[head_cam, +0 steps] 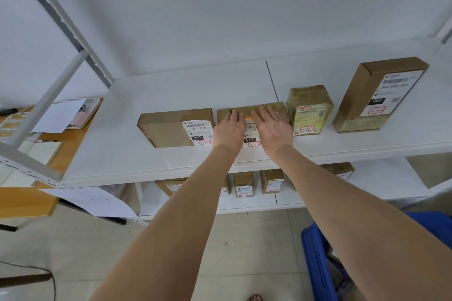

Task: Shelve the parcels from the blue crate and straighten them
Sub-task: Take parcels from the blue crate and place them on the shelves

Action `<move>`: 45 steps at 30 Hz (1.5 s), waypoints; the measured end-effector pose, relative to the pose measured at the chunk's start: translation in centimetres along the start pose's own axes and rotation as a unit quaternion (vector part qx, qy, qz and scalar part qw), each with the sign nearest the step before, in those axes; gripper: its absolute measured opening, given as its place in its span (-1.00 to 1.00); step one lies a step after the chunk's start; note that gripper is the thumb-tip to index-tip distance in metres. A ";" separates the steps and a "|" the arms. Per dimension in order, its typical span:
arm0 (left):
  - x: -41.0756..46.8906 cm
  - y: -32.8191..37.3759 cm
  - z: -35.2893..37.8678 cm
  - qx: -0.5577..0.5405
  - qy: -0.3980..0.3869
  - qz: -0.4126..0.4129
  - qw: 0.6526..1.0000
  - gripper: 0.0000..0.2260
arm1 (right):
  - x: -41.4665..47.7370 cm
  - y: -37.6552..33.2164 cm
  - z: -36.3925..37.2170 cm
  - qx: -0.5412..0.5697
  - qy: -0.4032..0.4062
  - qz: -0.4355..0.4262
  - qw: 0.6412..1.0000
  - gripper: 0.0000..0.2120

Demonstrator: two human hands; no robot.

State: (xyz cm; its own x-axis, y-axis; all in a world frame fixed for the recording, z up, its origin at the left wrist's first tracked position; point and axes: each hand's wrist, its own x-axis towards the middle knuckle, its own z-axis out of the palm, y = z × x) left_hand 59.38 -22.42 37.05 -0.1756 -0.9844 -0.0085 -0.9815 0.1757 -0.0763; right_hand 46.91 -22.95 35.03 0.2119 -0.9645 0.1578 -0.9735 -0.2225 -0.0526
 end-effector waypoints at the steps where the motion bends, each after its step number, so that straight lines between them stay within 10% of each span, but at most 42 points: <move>1: 0.0 0.0 0.0 0.000 0.000 0.001 1.000 -0.34 | 0.0 0.0 0.0 0.004 0.001 0.002 1.000 -0.44; 18: -1.3 3.5 -4.0 0.014 0.018 0.043 0.999 -0.52 | -4.1 2.0 -3.6 -0.031 -0.041 0.080 0.995 -0.25; 45: -12.2 37.8 6.5 0.062 -0.064 0.332 0.939 -0.57 | -33.6 25.0 1.1 -0.003 -0.148 0.349 0.926 -0.34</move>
State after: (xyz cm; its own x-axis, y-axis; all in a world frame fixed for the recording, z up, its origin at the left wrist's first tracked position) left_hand 24.87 -3.82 27.80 -0.7274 -0.6518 -0.2145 -0.6408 0.7571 -0.1274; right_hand 15.55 3.68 27.32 -0.4545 -0.8703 -0.1896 -0.8827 0.4686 -0.0352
